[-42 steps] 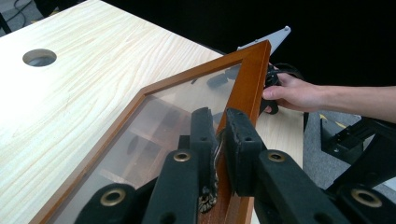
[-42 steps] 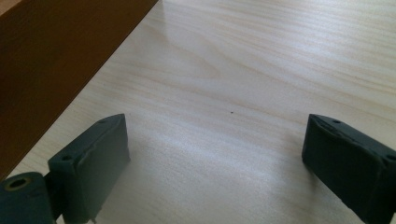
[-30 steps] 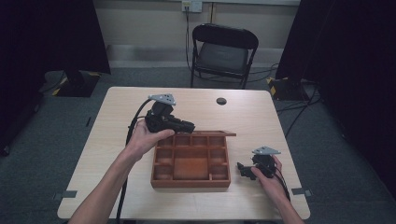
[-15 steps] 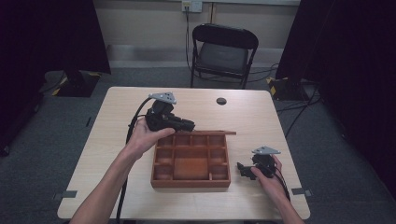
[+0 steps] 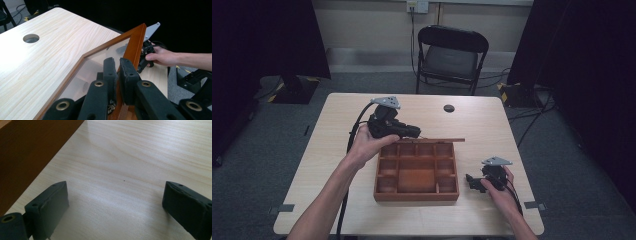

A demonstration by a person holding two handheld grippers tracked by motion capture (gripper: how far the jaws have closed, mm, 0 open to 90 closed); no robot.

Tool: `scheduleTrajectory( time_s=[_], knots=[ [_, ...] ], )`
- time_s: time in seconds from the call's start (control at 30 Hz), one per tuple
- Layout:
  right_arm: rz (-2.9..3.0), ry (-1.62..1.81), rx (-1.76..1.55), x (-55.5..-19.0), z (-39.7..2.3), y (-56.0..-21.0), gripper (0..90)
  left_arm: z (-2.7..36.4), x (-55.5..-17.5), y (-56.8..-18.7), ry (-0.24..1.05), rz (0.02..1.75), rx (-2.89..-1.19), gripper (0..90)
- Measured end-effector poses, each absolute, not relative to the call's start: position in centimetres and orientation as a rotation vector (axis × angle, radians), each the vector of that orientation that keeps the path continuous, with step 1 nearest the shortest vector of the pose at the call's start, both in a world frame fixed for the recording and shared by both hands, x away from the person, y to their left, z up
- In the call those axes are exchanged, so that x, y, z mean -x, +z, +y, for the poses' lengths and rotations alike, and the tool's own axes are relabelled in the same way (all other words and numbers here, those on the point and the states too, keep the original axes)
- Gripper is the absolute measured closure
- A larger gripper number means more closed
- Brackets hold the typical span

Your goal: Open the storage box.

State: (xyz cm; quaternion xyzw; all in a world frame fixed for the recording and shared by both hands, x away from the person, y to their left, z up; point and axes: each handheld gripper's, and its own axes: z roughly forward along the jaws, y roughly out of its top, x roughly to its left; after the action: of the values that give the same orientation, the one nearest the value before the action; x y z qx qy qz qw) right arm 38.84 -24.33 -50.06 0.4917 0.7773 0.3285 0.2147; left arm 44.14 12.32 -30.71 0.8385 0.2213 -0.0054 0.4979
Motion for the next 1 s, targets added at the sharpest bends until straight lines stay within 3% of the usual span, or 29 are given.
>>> scheduleTrajectory(
  time_s=[1.0],
  knots=[
    [2.156, 0.911, -1.363, -38.84, -24.33, -50.07, 5.9, 12.44, -45.01, -30.26, -0.006, 0.543, -2.019, 84.2]
  ],
)
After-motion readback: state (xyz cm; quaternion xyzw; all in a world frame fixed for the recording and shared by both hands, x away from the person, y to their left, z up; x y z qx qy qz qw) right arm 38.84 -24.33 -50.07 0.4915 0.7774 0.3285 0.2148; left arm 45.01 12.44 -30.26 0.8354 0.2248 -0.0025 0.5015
